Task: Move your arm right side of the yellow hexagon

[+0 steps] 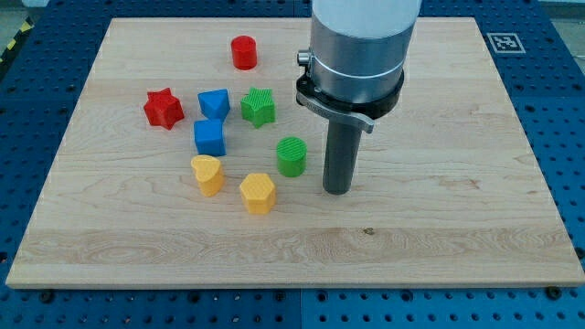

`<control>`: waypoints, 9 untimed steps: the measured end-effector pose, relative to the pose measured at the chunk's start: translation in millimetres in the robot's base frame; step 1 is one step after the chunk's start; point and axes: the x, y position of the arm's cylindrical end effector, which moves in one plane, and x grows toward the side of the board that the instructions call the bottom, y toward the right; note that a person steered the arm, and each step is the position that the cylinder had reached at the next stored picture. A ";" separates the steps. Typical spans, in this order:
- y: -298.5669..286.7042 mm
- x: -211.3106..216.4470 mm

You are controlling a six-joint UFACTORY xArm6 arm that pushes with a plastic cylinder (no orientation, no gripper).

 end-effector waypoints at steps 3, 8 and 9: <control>-24.1 0.0; -56.7 1.8; -58.1 0.0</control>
